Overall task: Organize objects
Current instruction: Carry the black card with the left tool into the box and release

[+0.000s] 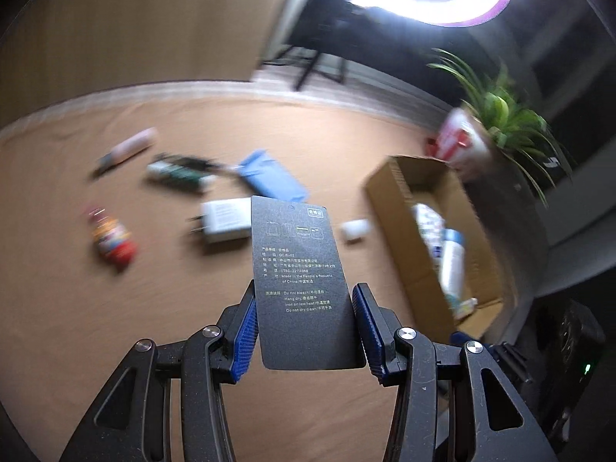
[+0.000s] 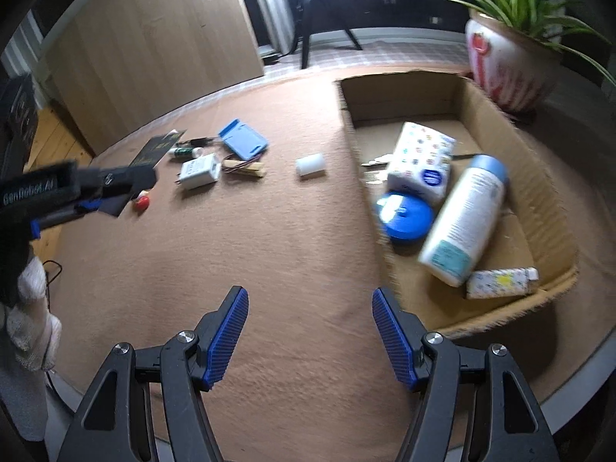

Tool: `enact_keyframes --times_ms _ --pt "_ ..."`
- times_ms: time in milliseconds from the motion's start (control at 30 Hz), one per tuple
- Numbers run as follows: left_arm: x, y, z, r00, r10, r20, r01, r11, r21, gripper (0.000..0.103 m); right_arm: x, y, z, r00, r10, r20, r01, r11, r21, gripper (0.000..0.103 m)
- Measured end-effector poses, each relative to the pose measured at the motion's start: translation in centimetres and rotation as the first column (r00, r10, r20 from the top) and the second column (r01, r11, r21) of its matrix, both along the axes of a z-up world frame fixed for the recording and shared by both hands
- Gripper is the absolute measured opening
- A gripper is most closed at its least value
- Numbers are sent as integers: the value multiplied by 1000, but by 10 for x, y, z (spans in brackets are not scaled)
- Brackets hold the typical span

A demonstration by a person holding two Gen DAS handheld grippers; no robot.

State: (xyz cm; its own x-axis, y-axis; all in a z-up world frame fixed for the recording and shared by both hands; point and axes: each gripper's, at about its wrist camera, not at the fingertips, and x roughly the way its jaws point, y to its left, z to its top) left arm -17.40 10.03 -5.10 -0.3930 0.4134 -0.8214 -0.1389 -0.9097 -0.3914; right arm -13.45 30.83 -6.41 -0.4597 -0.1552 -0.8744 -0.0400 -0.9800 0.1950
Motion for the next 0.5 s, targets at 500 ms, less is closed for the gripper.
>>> enact_keyframes --times_ms 500 --pt "-50 152 14 981 -191 -44 191 982 -4 50 26 24 10 1000 11 -17 -12 999 -49 63"
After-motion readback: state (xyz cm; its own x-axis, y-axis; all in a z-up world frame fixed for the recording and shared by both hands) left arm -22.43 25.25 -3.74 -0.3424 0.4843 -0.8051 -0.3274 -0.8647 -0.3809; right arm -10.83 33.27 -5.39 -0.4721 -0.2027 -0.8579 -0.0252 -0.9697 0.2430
